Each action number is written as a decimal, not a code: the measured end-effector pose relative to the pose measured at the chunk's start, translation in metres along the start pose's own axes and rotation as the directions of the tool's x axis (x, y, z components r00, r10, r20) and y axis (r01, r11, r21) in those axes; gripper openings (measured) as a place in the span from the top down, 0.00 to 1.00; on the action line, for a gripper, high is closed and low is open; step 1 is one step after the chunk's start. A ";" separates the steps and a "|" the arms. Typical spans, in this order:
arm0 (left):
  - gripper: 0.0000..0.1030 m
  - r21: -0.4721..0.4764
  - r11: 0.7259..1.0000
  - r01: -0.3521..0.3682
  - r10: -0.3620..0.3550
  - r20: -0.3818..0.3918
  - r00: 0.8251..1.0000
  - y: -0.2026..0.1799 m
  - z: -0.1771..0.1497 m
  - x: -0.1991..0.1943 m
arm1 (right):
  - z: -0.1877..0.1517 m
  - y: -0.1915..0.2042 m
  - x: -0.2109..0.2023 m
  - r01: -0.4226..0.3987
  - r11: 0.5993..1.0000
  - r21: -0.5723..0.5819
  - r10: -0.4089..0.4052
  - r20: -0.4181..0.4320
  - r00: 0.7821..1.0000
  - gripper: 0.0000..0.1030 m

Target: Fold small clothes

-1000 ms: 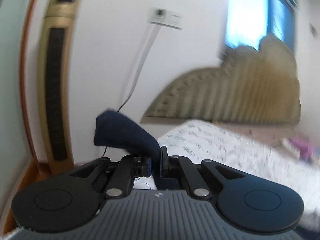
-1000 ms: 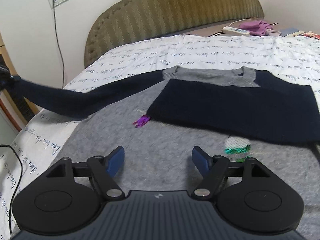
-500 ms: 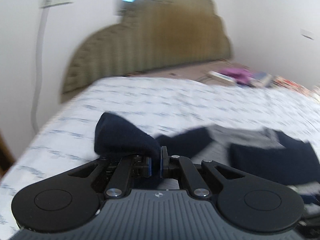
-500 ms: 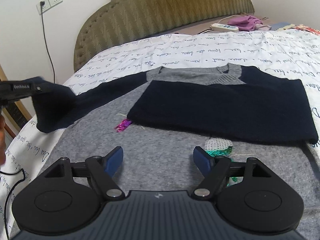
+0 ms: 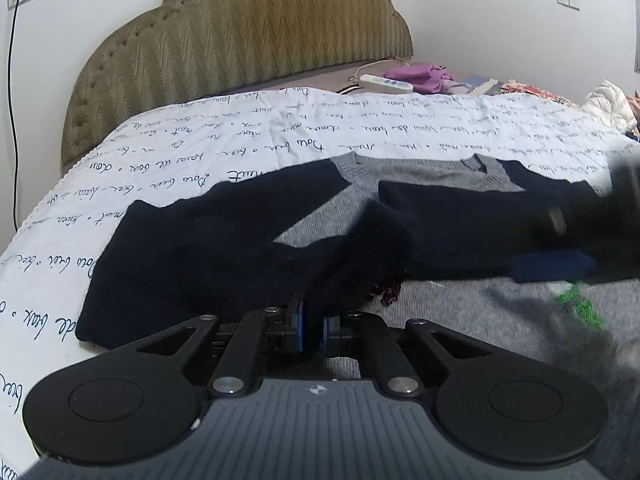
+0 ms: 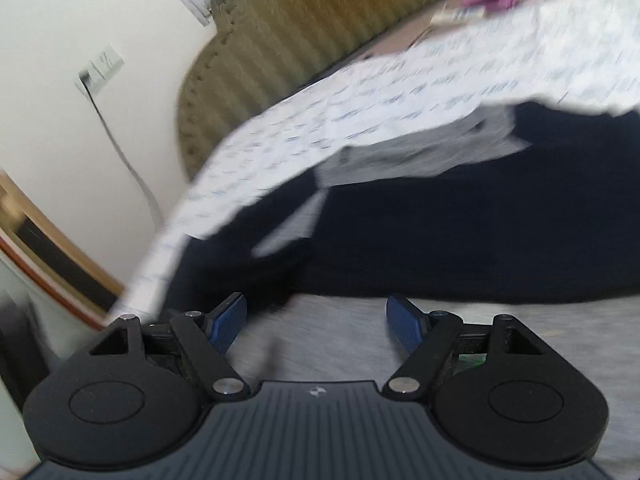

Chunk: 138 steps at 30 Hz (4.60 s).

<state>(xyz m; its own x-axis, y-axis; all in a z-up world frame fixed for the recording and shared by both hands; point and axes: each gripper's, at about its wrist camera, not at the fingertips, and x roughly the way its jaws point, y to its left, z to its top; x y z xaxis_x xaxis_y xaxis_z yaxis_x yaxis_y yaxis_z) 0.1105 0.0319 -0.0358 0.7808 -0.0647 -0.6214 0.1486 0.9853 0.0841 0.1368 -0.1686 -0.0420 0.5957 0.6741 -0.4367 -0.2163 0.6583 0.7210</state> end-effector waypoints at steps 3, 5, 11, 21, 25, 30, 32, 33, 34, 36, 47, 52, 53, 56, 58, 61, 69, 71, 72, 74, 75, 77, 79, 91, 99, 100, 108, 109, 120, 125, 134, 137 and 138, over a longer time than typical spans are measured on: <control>0.91 0.006 1.000 -0.001 0.001 -0.001 1.000 -0.001 0.000 0.001 | 0.010 -0.004 0.023 -0.095 0.990 0.100 0.100 -0.054 0.993 0.25; 0.91 0.014 1.000 -0.003 0.003 0.002 1.000 -0.002 0.000 0.000 | 0.012 -0.006 0.036 -0.135 0.978 0.162 0.148 -0.075 0.986 0.24; 0.67 0.107 0.994 -0.003 0.001 0.013 1.000 -0.012 -0.008 -0.006 | 0.014 -0.002 0.067 -0.156 0.952 0.262 0.188 -0.100 0.977 0.24; 0.37 0.133 0.991 -0.032 0.031 0.012 0.999 -0.001 -0.016 -0.023 | 0.011 0.004 0.076 -0.052 0.977 0.207 0.084 -0.147 0.986 0.73; 0.32 0.062 0.997 -0.044 0.044 0.008 0.999 0.010 -0.010 -0.029 | 0.013 0.016 0.073 -0.030 0.992 0.119 0.048 -0.147 0.988 0.92; 0.28 0.022 0.998 -0.057 0.056 0.015 0.998 0.016 -0.007 -0.034 | 0.035 0.052 0.062 0.014 0.996 -0.092 -0.023 -0.099 0.995 0.94; 0.28 0.011 0.998 -0.069 0.068 0.009 0.998 0.019 -0.006 -0.033 | 0.045 0.059 0.055 0.049 0.987 -0.153 -0.059 -0.063 0.996 0.94; 0.28 0.005 0.997 -0.072 0.072 0.007 0.997 0.021 -0.006 -0.034 | 0.050 0.060 0.050 0.067 0.983 -0.172 -0.076 -0.045 0.996 0.94; 0.27 -0.001 0.997 -0.073 0.073 0.007 0.997 0.024 -0.006 -0.034 | 0.054 0.059 0.046 0.089 0.979 -0.184 -0.095 -0.026 0.995 0.94; 0.26 -0.010 0.997 -0.074 0.074 0.008 0.997 0.027 -0.005 -0.036 | 0.060 0.053 0.035 0.124 0.974 -0.192 -0.124 0.013 0.992 0.94; 0.24 -0.052 0.998 -0.033 0.034 0.006 0.999 0.026 -0.002 -0.037 | 0.077 0.005 -0.008 0.179 0.980 -0.091 -0.169 0.108 0.980 0.94; 0.22 -0.044 0.998 -0.038 0.038 -0.002 0.999 0.022 -0.001 -0.033 | 0.077 -0.018 -0.019 0.178 0.984 -0.027 -0.174 0.107 0.979 0.94; 0.22 -0.042 0.998 -0.039 0.039 -0.007 0.999 0.022 -0.001 -0.031 | 0.077 -0.023 -0.020 0.182 0.983 -0.017 -0.179 0.108 0.978 0.94; 0.22 -0.033 0.998 -0.048 0.048 -0.019 0.999 0.020 -0.001 -0.029 | 0.073 -0.033 -0.023 0.191 0.982 0.000 -0.190 0.105 0.976 0.94; 0.22 -0.029 0.998 -0.051 0.050 -0.024 0.998 0.018 -0.002 -0.028 | 0.071 -0.037 -0.023 0.202 0.979 0.003 -0.202 0.105 0.974 0.94; 0.21 -0.032 0.998 -0.051 0.050 -0.030 0.998 0.017 -0.004 -0.029 | 0.069 -0.043 -0.024 0.213 0.977 0.012 -0.213 0.104 0.972 0.94; 0.18 -0.027 0.998 -0.057 0.056 -0.036 0.998 0.014 -0.006 -0.029 | 0.064 -0.061 -0.024 0.235 0.971 0.044 -0.238 0.083 0.968 0.94; 0.18 -0.030 0.998 -0.060 0.059 -0.039 0.998 0.014 -0.007 -0.030 | 0.062 -0.066 -0.019 0.235 0.971 0.052 -0.238 0.064 0.969 0.93; 0.18 -0.031 0.998 -0.061 0.059 -0.041 0.997 0.014 -0.007 -0.030 | 0.060 -0.068 -0.017 0.235 0.970 0.057 -0.239 0.059 0.969 0.93; 0.18 -0.032 0.997 -0.063 0.062 -0.044 0.997 0.014 -0.007 -0.031 | 0.057 -0.072 -0.015 0.249 0.966 0.063 -0.252 0.051 0.966 0.92; 0.18 -0.031 0.997 -0.065 0.064 -0.044 0.997 0.014 -0.008 -0.032 | 0.056 -0.073 -0.015 0.255 0.965 0.061 -0.258 0.050 0.965 0.91; 0.17 -0.026 0.997 -0.071 0.070 -0.047 0.996 0.015 -0.008 -0.035 | 0.053 -0.071 -0.018 0.278 0.959 0.052 -0.281 0.059 0.958 0.89; 0.17 -0.020 0.997 -0.071 0.071 -0.043 0.997 0.015 -0.010 -0.040 | 0.052 -0.066 -0.026 0.338 0.940 0.034 -0.340 0.089 0.936 0.79; 0.13 -0.020 0.997 -0.073 0.072 -0.052 0.996 0.012 -0.025 -0.058 | 0.025 -0.045 -0.029 0.468 0.880 -0.081 -0.458 0.118 0.881 0.58; 0.13 -0.043 0.998 -0.056 0.053 -0.057 0.997 0.009 -0.028 -0.062 | 0.008 -0.025 -0.052 0.464 0.878 -0.114 -0.446 0.150 0.882 0.58; 0.13 -0.045 0.998 -0.051 0.049 -0.058 0.997 0.008 -0.028 -0.063 | 0.005 -0.023 -0.055 0.458 0.881 -0.116 -0.440 0.151 0.885 0.57; 0.13 -0.046 0.998 -0.033 0.031 -0.059 0.998 0.001 -0.034 -0.070 | -0.025 -0.004 -0.072 0.466 0.865 -0.187 -0.440 0.163 0.883 0.43; 0.13 -0.047 0.998 -0.031 0.028 -0.060 0.998 0.000 -0.035 -0.070 | -0.029 -0.002 -0.073 0.466 0.863 -0.194 -0.440 0.162 0.883 0.42; 0.13 -0.062 0.998 -0.021 0.017 -0.071 0.997 -0.006 -0.047 -0.079 | -0.059 0.000 -0.085 0.462 0.867 -0.187 -0.443 0.135 0.886 0.39; 0.12 -0.069 0.997 -0.028 0.023 -0.074 0.997 -0.008 -0.050 -0.081 | -0.070 0.003 -0.088 0.503 0.833 -0.230 -0.480 0.154 0.864 0.29; 0.12 -0.095 0.995 -0.033 0.026 -0.079 0.997 -0.012 -0.053 -0.083 | -0.085 0.000 -0.095 0.523 0.818 -0.242 -0.500 0.153 0.853 0.25; 0.12 -0.104 0.994 -0.033 0.024 -0.084 0.996 -0.015 -0.054 -0.084 | -0.088 -0.004 -0.096 0.530 0.815 -0.233 -0.508 0.152 0.848 0.23; 0.12 -0.107 0.994 -0.032 0.023 -0.086 0.996 -0.015 -0.055 -0.084 | -0.090 -0.005 -0.097 0.532 0.814 -0.232 -0.510 0.152 0.846 0.23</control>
<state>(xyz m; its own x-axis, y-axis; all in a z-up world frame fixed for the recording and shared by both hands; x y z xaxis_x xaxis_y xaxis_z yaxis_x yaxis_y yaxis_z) 0.0095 0.0309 -0.0276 0.7288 -0.0287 -0.6842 0.0580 0.9981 0.0199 0.0106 -0.2068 -0.0515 0.7322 0.1837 -0.6559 -0.0380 0.9725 0.2299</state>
